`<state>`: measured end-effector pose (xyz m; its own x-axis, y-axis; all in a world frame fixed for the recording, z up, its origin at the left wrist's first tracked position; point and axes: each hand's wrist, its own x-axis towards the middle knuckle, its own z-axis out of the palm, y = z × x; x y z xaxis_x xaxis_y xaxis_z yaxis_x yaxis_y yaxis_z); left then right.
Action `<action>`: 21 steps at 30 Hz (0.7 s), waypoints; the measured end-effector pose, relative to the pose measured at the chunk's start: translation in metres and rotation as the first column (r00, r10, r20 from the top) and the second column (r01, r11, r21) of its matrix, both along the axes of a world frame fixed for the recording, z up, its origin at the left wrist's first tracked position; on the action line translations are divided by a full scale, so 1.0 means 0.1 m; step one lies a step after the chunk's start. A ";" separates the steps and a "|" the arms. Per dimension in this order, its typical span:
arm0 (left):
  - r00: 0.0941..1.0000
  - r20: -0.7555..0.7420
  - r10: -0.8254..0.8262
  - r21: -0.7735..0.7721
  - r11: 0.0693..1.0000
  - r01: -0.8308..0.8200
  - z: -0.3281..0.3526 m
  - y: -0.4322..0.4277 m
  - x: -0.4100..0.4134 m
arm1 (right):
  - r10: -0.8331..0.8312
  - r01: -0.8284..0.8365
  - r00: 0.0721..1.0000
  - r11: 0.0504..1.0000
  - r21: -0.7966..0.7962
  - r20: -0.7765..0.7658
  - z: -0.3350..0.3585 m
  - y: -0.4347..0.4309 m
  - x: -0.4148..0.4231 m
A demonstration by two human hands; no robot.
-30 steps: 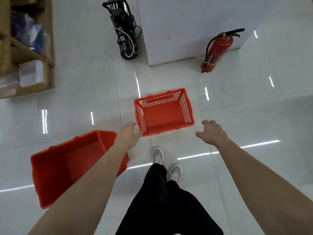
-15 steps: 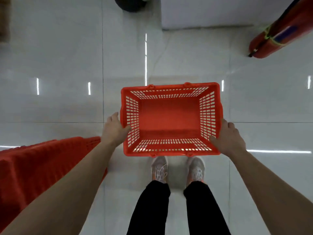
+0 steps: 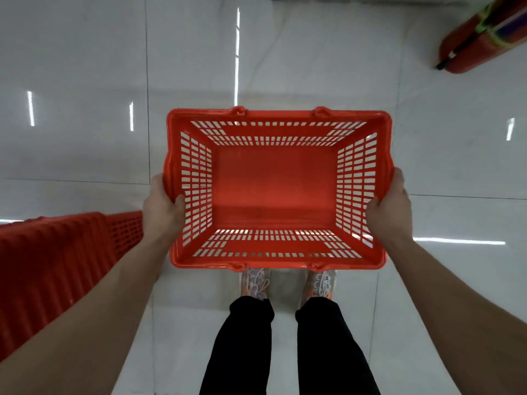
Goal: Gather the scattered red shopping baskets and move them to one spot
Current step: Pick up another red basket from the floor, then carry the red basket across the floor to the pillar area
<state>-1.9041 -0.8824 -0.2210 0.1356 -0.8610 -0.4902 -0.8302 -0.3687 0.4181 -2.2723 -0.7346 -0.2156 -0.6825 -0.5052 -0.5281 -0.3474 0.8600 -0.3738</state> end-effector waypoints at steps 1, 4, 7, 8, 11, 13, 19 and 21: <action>1.000 -0.002 -0.004 -0.009 1.000 0.004 0.20 0.00 0.02 | 0.007 -0.007 1.000 1.000 -0.013 0.006 0.19 0.01 0.02; 1.000 0.011 -0.008 -0.026 1.000 0.008 1.01 0.07 0.14 | 0.046 -0.043 0.998 0.997 -0.070 0.048 0.98 0.02 0.07; 1.000 0.008 -0.003 -0.050 0.999 0.003 2.00 0.22 0.30 | 0.089 -0.080 0.995 0.985 -0.154 0.052 1.96 0.01 0.06; 1.000 -0.005 0.020 -0.065 0.998 -0.021 2.34 0.31 0.35 | 0.107 -0.097 0.993 0.979 -0.179 0.050 2.28 0.00 0.05; 0.994 -0.065 0.089 -0.129 0.987 -0.097 3.33 0.64 0.51 | 0.174 -0.158 0.984 0.953 -0.258 0.040 3.20 -0.06 0.09; 0.984 -0.085 0.157 -0.160 0.973 -0.168 3.89 0.89 0.65 | 0.217 -0.199 0.976 0.931 -0.305 0.025 3.77 -0.09 0.19; 0.910 -0.093 0.404 -0.217 0.884 -0.415 5.13 1.67 1.25 | 0.372 -0.344 0.928 0.833 -0.434 -0.021 5.01 -0.22 0.77; 0.866 -0.105 0.489 -0.236 0.834 -0.499 5.40 1.93 1.52 | 0.433 -0.384 0.901 0.802 -0.457 0.002 5.24 -0.29 1.06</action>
<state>-1.7526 -0.6893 0.3188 0.5611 -0.7773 -0.2845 -0.5466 -0.6061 0.5778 -2.1662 -0.7639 0.3089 -0.3157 -0.9178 -0.2408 -0.5690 0.3862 -0.7260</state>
